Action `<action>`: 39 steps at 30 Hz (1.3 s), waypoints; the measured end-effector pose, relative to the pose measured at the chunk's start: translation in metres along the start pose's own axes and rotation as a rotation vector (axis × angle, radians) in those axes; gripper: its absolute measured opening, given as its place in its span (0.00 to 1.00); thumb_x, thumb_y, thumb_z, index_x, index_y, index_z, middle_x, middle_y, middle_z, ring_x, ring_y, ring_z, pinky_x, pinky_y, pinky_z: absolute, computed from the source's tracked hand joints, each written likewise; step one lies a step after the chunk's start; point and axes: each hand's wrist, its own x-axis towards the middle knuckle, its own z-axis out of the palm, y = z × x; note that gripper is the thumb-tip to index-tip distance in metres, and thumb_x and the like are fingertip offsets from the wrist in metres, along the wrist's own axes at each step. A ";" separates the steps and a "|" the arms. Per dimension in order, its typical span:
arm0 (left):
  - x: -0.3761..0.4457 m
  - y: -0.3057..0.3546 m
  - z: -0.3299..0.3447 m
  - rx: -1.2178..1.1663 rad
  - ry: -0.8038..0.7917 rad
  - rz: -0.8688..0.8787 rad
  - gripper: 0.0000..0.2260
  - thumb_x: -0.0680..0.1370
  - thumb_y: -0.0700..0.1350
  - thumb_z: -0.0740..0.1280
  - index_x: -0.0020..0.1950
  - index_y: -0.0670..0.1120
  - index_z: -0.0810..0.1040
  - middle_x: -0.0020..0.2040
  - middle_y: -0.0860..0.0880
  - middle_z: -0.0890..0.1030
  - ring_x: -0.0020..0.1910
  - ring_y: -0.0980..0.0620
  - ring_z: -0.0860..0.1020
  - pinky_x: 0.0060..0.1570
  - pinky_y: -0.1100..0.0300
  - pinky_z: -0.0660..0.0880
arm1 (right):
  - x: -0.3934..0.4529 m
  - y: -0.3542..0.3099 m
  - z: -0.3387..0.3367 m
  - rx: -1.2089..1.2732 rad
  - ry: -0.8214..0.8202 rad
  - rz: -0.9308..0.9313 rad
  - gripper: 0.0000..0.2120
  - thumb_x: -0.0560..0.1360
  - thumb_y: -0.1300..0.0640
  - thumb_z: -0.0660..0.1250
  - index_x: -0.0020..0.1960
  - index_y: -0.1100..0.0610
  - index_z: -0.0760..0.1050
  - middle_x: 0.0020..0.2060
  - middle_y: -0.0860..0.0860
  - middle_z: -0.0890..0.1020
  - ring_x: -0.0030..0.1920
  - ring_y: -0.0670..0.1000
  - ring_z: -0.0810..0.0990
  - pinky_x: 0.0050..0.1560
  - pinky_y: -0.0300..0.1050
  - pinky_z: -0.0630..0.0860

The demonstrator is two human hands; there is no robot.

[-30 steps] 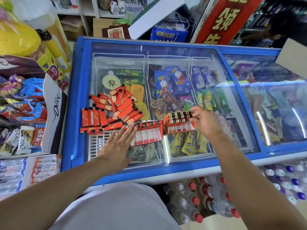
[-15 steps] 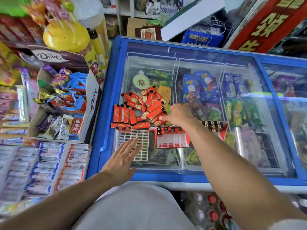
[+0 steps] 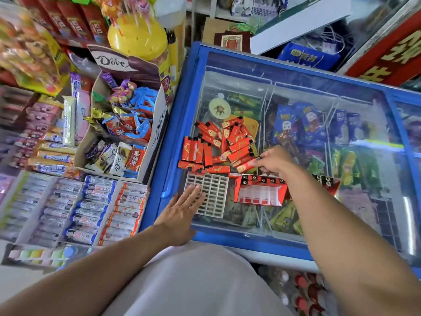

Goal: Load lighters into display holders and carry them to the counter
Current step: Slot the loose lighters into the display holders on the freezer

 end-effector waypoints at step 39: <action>0.005 -0.004 0.000 0.073 -0.113 -0.010 0.48 0.78 0.55 0.65 0.78 0.52 0.26 0.75 0.50 0.22 0.74 0.49 0.24 0.76 0.37 0.36 | -0.021 -0.049 0.028 -0.227 0.178 -0.194 0.12 0.74 0.47 0.74 0.42 0.53 0.75 0.38 0.48 0.82 0.36 0.47 0.80 0.36 0.44 0.76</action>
